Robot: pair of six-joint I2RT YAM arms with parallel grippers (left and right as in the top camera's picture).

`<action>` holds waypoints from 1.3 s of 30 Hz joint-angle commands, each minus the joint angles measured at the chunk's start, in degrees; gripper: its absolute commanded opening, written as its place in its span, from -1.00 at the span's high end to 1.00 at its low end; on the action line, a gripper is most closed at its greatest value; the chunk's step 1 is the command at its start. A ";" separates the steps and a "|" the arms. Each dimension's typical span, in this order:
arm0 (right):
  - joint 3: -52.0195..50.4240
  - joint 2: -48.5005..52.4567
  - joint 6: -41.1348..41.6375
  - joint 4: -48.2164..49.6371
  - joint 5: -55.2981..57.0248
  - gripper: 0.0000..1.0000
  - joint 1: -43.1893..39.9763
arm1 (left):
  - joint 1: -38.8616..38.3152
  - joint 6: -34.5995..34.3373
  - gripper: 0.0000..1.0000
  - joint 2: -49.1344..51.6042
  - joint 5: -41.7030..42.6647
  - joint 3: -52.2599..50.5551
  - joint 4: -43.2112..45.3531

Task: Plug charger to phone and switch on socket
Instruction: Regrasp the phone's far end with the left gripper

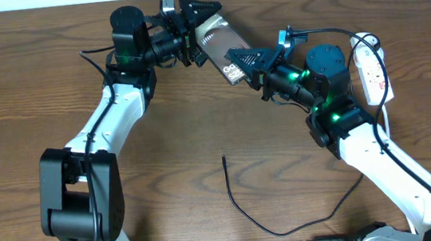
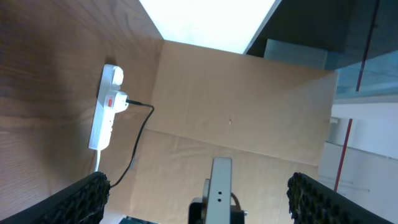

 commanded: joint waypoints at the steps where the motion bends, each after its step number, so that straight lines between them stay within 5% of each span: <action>1: 1.09 -0.55 2.40 0.55 1.01 0.97 0.28 | 0.15 -0.96 -0.77 -1.62 -0.94 1.40 1.88; 11: 1.09 -0.52 3.21 0.55 0.98 0.97 0.31 | 0.15 -1.14 -0.05 -1.62 -0.87 1.40 3.45; 20: 1.09 -0.55 3.21 0.52 0.98 0.97 0.70 | 0.15 -1.09 0.85 -1.62 -0.87 1.40 3.48; 39: 1.09 -0.55 3.19 -1.20 1.46 0.97 0.98 | 0.28 -1.11 0.85 -1.62 -1.22 1.42 4.61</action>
